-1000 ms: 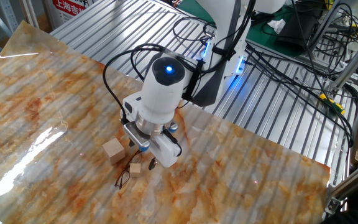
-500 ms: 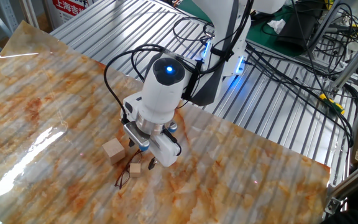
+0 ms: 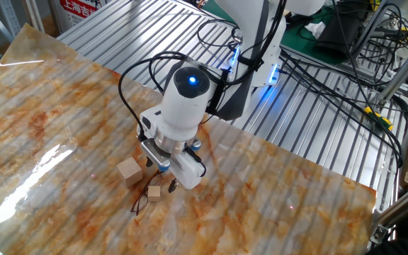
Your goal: Unfold the leg of the glasses (with one hand)
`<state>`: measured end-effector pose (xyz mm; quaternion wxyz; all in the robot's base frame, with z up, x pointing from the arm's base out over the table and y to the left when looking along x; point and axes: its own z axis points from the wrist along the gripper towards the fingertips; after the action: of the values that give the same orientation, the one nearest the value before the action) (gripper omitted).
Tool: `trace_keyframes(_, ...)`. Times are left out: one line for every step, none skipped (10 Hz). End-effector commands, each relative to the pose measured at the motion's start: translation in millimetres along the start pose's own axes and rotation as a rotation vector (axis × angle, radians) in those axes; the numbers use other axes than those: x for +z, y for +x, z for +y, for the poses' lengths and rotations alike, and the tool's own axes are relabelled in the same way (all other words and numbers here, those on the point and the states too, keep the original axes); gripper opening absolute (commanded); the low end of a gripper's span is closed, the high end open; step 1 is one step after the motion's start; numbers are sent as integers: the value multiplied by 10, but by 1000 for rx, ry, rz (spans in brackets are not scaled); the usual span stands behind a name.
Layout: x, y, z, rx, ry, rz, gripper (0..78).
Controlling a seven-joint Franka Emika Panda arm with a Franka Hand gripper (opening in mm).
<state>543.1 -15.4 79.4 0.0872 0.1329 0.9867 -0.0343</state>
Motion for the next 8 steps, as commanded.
trace_keyframes(17,3,-6,-3,6,-6,775)
trace_keyframes(19,10,-10,-5,5,-6,775)
trace_keyframes(19,10,-10,-1,9,-6,775)
trace_keyframes(20,13,-12,2,10,-6,775)
trace_keyframes(20,16,-13,2,10,-5,775)
trace_keyframes(20,18,-14,1,11,-4,775)
trace_keyframes(20,18,-14,1,11,-4,12)
trace_keyframes(20,18,-14,1,11,-4,12)
